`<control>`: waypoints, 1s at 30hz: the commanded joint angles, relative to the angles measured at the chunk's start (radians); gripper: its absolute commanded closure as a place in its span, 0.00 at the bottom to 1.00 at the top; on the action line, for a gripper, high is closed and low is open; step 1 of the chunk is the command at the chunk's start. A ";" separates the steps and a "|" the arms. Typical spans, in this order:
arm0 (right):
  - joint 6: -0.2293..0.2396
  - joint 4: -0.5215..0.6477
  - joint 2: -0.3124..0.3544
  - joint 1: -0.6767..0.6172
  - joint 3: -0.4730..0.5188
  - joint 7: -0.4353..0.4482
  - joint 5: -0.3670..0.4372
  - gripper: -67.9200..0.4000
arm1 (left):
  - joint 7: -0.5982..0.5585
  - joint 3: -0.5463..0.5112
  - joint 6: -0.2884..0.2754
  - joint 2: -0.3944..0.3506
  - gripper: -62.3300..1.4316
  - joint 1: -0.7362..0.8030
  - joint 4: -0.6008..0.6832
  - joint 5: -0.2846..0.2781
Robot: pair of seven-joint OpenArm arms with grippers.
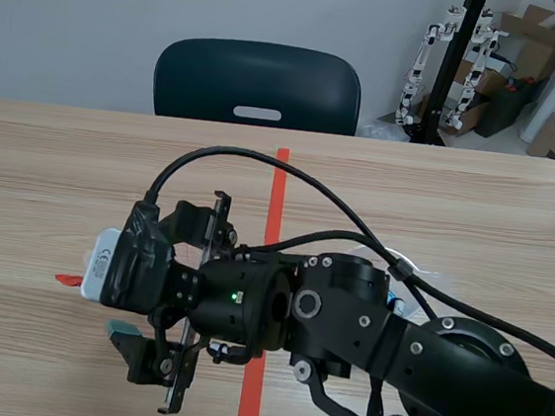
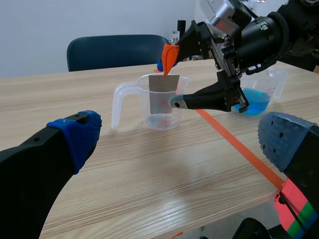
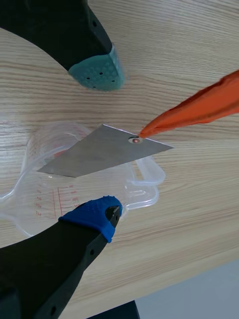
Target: Do the redox reaction experiment. lift the metal plate out of the left beaker
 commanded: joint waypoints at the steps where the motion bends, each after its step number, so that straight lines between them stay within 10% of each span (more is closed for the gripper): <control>1: -0.004 0.018 -0.010 0.015 0.007 0.024 0.003 0.35 | -0.046 -0.003 0.003 0.000 0.00 0.008 0.017 -0.003; 10: -0.004 0.018 -0.020 0.015 0.007 0.048 -0.003 0.36 | -0.046 -0.003 0.003 0.000 0.00 0.008 0.017 -0.003; 24: -0.004 0.018 -0.020 0.015 0.007 0.069 -0.019 0.99 | -0.046 -0.003 0.003 0.000 0.00 0.008 0.017 -0.003; 30: -0.014 0.018 -0.016 0.015 0.008 0.080 -0.022 0.99 | -0.046 -0.003 0.003 0.000 0.00 0.008 0.017 -0.003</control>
